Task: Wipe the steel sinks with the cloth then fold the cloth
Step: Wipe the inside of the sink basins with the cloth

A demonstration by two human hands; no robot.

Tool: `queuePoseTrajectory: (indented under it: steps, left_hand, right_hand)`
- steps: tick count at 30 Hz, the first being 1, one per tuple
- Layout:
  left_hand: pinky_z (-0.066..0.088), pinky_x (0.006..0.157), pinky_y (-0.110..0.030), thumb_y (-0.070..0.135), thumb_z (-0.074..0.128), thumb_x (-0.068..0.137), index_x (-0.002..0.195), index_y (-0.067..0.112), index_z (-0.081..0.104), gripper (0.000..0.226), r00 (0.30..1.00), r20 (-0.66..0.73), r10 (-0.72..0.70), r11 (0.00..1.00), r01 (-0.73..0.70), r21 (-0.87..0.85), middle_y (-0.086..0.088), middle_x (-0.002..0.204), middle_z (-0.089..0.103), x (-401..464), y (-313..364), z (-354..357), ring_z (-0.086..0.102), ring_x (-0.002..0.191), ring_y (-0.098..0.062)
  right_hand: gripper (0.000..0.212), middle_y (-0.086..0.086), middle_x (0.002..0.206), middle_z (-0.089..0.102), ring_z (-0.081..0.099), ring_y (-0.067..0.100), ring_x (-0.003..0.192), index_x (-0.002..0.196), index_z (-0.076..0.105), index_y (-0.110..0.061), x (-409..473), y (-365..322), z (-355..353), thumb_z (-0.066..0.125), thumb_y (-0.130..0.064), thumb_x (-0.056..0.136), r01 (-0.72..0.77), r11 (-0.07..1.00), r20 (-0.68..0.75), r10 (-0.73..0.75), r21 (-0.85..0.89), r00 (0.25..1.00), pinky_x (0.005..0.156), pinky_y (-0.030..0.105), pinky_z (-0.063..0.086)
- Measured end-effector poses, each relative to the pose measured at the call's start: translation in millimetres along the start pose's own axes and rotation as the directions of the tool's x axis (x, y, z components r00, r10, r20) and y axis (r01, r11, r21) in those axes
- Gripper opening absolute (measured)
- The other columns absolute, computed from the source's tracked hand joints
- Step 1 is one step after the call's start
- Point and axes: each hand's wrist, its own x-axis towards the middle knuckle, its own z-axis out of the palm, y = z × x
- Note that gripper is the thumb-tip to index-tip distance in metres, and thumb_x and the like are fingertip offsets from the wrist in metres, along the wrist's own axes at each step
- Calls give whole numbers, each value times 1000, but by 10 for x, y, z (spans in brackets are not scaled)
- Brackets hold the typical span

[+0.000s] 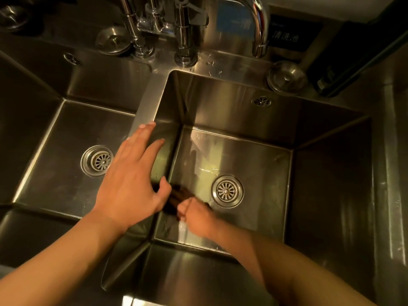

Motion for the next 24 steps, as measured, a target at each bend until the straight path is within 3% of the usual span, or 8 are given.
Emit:
queuePoseTrajectory:
  steps: [2,4,10,12,15,18,24]
  left_hand:
    - [17,129,-44,42,61,82,151,11,46,77,1000,6,-2,1000,2,14,-4,173,14,-3,-7,5,9,161,-18]
    - [17,129,-45,42,60,83,151,10,47,77,1000,9,6,1000,-6,15,-5,173,15,-3,-17,7,9,161,-19]
    - [19,129,-47,43,58,82,149,9,49,75,1000,-5,25,1000,-25,14,-8,172,17,2,-31,18,12,160,-22]
    - [21,128,-49,44,57,82,149,9,49,75,1000,-4,30,1000,-29,11,-8,172,16,6,-39,23,12,160,-23]
    - [21,128,-51,45,56,82,149,9,49,76,999,-1,39,999,-39,12,-9,172,16,2,-48,32,12,161,-24]
    - [20,128,-50,44,57,82,148,7,49,76,999,-9,54,998,-54,17,-12,171,18,-3,-50,30,13,160,-25]
    - [21,128,-51,41,59,82,148,5,49,76,998,-3,56,998,-56,15,-15,170,20,-9,-30,7,15,160,-29]
  right_hand:
    - [68,5,164,31,18,29,155,153,37,-19,-409,111,202,64,-18,91,222,958,167,-192,-183,967,127,42,16]
    - [81,-2,171,8,-3,21,158,160,20,-26,-792,311,235,63,-18,92,269,929,241,-208,-254,948,127,38,5]
    - [69,-1,170,-6,-8,25,156,163,10,-25,-1628,970,-232,41,-26,102,247,889,410,-75,-386,909,126,44,16]
    - [83,-2,169,-17,-17,26,155,163,1,-25,-1756,1126,-432,46,-11,96,109,910,379,56,-401,924,126,42,8]
    - [102,-4,166,-27,-24,25,153,162,-12,-26,-1758,1185,-587,53,2,88,-287,883,170,369,-370,914,128,44,6]
    - [103,1,169,-15,-9,28,157,163,-2,-21,-1567,1157,-681,62,3,86,-576,769,-28,592,-276,805,127,44,17]
    - [78,15,168,11,9,34,156,160,18,-6,-944,1160,-950,58,-2,93,-774,626,-302,759,96,577,126,46,20]
